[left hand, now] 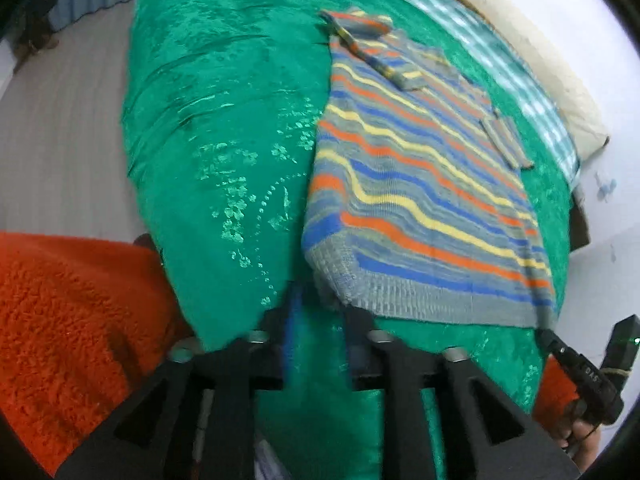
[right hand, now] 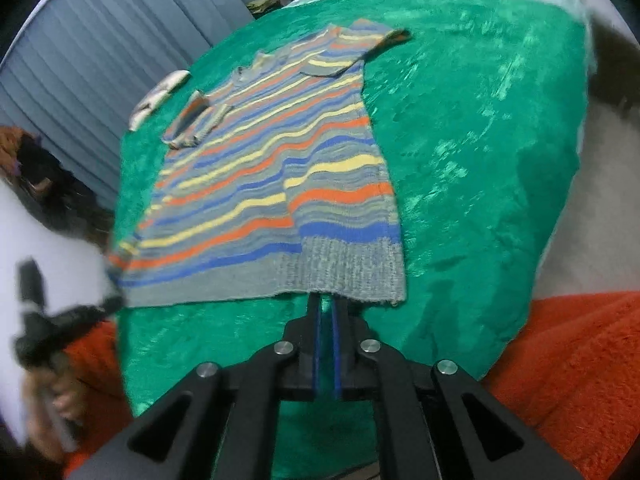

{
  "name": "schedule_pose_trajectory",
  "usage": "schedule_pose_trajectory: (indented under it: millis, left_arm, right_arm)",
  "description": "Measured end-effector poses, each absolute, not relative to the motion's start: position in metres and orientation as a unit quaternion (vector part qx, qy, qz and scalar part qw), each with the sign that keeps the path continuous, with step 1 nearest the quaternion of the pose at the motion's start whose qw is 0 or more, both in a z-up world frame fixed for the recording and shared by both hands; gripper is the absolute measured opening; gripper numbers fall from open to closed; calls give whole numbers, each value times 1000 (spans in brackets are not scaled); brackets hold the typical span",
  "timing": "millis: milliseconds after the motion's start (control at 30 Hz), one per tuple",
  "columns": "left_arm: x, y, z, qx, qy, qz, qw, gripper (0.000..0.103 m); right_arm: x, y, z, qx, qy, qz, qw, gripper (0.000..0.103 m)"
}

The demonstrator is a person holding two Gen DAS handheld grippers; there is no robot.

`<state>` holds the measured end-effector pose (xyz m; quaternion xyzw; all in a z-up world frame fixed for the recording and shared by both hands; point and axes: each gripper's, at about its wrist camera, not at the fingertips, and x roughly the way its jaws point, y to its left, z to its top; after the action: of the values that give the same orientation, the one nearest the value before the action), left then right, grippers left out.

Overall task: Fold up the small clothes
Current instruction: 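Pull the hem outward with both tools to unfold the sweater body, then release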

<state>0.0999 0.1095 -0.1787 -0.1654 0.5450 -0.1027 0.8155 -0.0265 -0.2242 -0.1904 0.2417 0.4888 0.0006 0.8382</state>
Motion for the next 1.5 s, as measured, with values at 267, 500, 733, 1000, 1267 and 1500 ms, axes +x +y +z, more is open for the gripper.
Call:
schedule_pose_trajectory:
  millis: [267, 500, 733, 1000, 1267, 1500]
  left_arm:
    - [122, 103, -179, -201, 536, -146, 807, 13]
    - [119, 111, -178, -188, 542, -133, 808, 3]
    - [123, 106, -188, -168, 550, -130, 807, 4]
    - [120, 119, -172, -167, 549, -124, 809, 0]
    - [114, 131, -165, -143, 577, -117, 796, 0]
    - [115, 116, -191, -71, 609, -74, 786, 0]
  right_arm:
    - [-24, -260, -199, 393, 433, 46, 810, 53]
    - [-24, -286, -216, 509, 416, 13, 753, 48]
    - [-20, -301, -189, 418, 419, -22, 806, 49]
    - [18, -280, -209, 340, 518, 50, 783, 5]
    - [10, -292, -184, 315, 531, 16, 786, 4]
    - [4, -281, -204, 271, 562, -15, 781, 4]
